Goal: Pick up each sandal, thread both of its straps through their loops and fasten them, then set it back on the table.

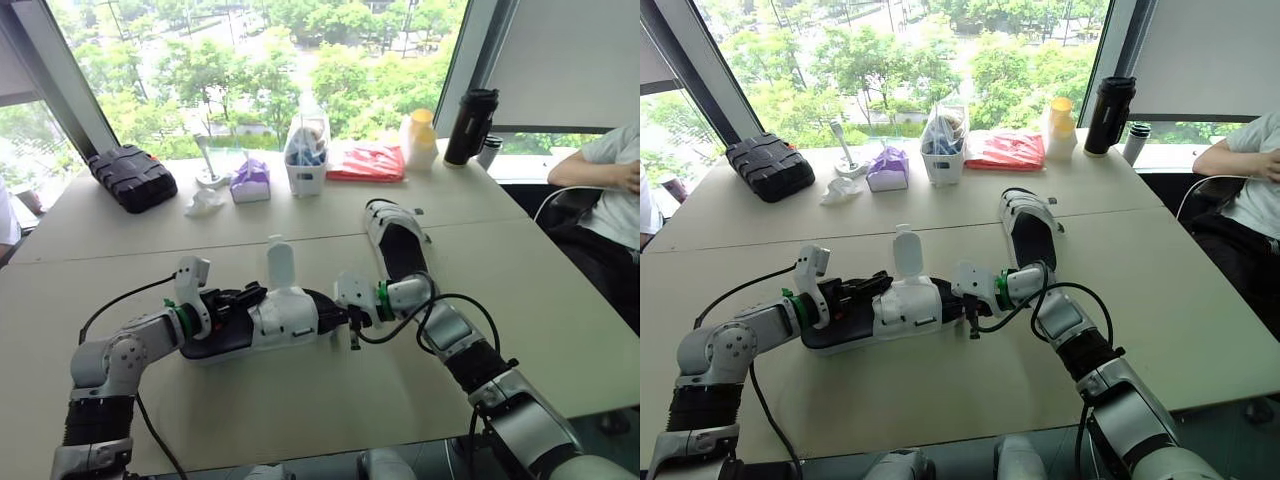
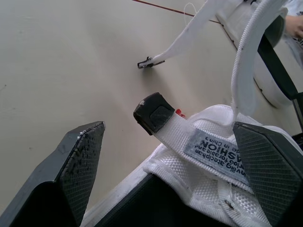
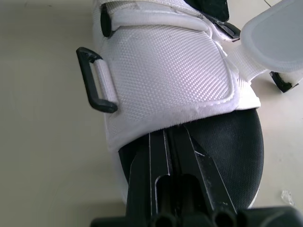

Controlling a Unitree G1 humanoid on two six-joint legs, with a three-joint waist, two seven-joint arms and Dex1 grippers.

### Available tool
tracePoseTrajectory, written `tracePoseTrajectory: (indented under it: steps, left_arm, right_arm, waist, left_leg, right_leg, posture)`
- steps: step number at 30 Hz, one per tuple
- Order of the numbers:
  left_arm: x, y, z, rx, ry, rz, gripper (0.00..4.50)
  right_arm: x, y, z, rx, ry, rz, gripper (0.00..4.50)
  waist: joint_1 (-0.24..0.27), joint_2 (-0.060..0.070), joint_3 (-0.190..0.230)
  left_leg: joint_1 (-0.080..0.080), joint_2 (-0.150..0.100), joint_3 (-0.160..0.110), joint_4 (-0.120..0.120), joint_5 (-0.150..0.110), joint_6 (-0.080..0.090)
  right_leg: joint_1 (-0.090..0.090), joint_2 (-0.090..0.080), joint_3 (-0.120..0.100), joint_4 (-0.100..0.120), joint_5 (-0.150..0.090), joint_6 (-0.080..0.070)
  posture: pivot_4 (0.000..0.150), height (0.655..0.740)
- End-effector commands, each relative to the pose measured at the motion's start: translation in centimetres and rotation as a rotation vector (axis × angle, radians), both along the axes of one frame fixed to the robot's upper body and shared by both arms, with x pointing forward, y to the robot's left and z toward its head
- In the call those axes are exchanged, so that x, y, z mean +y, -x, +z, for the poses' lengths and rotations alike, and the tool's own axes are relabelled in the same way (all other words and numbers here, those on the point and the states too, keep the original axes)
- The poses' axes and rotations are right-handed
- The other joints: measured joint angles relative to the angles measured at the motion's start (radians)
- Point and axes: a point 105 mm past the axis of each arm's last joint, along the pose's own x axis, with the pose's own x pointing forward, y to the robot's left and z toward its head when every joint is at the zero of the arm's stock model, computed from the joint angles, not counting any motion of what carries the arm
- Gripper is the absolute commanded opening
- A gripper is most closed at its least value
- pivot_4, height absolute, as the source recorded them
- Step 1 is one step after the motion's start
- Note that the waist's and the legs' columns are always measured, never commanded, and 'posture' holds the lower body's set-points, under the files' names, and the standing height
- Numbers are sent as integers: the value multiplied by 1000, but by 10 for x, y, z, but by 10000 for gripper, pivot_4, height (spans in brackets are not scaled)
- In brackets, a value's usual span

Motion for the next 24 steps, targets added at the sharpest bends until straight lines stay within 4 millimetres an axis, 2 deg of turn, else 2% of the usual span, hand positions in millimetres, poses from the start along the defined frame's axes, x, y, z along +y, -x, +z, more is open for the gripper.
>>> tracePoseTrajectory:
  steps: [1,11,14,19,24]
  left_arm:
    - [38,-12,1,-39,-73,175,42542]
    - [51,-37,46,-275,-30,250,42542]
    - [39,-36,65,-327,117,188,42542]
    - [15,-24,82,-398,198,6,42542]
    - [-7,-18,70,-256,244,-191,42542]
  right_arm:
    - [-8,8,-25,74,82,-3,0]
    - [-6,7,-25,72,77,-2,0]
    - [-6,7,-24,72,73,-4,0]
    - [-5,7,-24,72,71,-5,0]
    - [-4,7,-23,70,71,-3,0]
  waist:
    - [-3,0,0]
    - [0,-3,1]
    - [-1,-4,1]
    - [-3,-4,1]
    - [-3,-5,1]
  left_leg:
    - [0,0,0,0,0,-1]
    - [-3,4,-1,0,1,-2]
    - [-3,4,-1,0,1,-3]
    - [-3,4,0,0,1,-3]
    - [-3,4,0,0,1,-2]
  right_leg:
    - [0,1,0,0,0,0]
    - [-2,5,0,-1,1,-2]
    - [-2,5,0,-1,1,-2]
    - [-3,5,0,-1,1,-2]
    - [-2,6,0,-1,1,-2]
  posture:
    - [1500,7400]
    - [1500,7400]
    - [1500,7400]
    - [1500,7400]
    - [1500,7400]
